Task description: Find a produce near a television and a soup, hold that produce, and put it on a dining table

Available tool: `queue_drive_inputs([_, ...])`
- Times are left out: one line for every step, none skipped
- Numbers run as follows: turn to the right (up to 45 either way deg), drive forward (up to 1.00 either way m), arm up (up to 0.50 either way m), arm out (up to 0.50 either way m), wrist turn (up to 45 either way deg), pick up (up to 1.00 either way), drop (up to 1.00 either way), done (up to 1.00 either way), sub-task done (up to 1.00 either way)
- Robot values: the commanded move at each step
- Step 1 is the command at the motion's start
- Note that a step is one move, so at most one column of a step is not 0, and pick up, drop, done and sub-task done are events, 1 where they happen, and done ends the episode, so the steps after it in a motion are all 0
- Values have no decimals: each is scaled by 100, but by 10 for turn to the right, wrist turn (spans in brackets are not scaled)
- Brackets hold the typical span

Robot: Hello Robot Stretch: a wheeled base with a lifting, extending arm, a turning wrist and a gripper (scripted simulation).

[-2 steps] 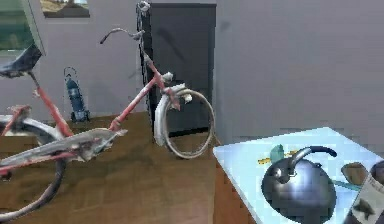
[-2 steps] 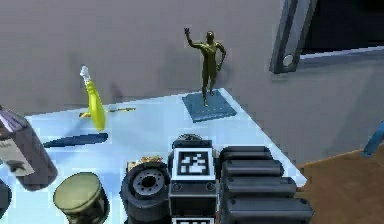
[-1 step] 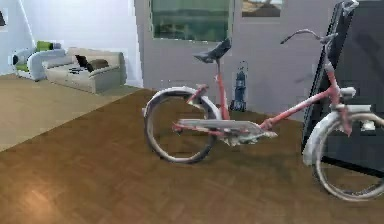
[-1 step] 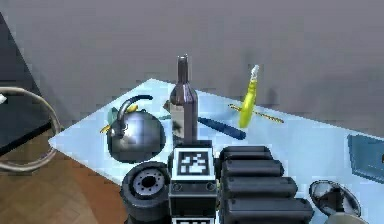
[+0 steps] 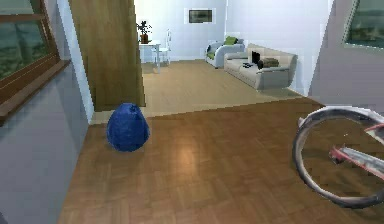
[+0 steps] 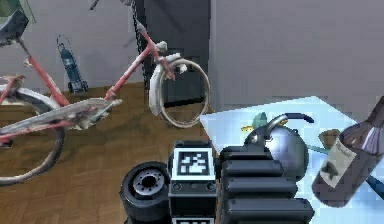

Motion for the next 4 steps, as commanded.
queue_drive_inputs([-150,0,0,0,0,0,0,0,0])
queue_drive_inputs([0,20,0,0,0,0,0,0,0])
queue_drive_inputs([210,0,0,0,0,0,0,0,0])
queue_drive_inputs([0,100,0,0,0,0,0,0,0])
